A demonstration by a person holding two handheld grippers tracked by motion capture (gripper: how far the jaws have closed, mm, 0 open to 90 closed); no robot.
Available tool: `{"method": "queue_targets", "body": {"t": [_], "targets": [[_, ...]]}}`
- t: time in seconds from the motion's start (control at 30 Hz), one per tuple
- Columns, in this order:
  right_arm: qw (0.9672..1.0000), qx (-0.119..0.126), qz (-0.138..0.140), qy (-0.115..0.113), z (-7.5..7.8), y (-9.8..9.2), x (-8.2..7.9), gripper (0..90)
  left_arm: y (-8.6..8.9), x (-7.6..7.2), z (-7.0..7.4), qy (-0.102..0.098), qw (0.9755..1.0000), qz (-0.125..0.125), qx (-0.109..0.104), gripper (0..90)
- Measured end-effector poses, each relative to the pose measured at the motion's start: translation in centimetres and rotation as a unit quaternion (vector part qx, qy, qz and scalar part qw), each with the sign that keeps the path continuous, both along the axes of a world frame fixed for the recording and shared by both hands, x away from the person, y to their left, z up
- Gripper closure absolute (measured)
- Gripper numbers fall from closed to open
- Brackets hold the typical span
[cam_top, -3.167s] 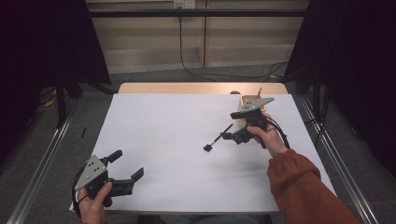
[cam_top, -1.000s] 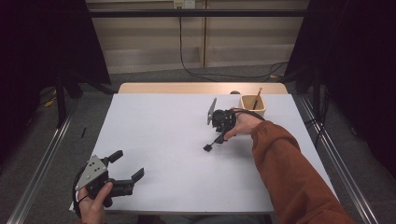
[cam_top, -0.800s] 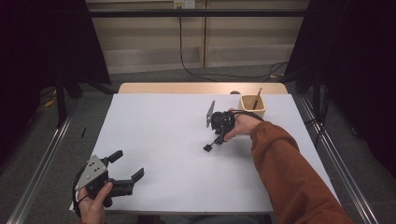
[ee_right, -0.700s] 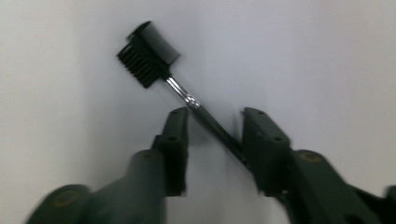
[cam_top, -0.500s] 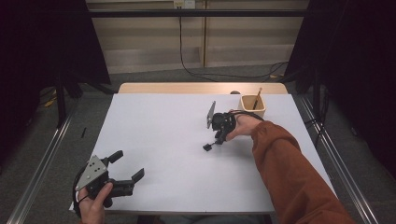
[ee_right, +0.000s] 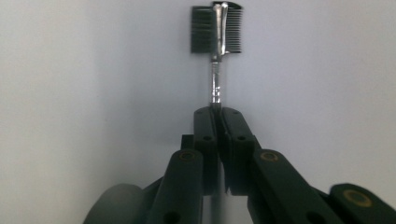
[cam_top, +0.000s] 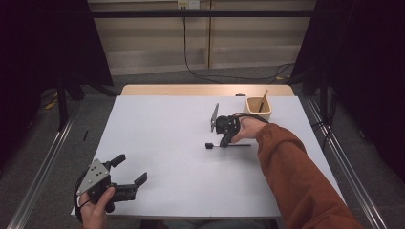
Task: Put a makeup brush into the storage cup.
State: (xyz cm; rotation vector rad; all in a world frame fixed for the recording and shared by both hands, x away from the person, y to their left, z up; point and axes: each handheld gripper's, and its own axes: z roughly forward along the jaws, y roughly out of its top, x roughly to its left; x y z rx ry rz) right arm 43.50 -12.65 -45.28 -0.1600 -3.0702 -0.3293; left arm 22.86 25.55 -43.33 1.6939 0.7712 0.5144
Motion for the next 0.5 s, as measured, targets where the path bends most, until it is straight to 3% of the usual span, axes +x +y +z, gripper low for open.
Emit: {"method": "queue_targets", "body": {"t": [0.5], "targets": [[0.9996, 0.001, -0.026, 0.009, 0.13, -0.16, 0.11, 86.0, 0.04, 0.04, -0.02, 0.003, 1.0000, 0.000, -0.001, 1.6]]}}
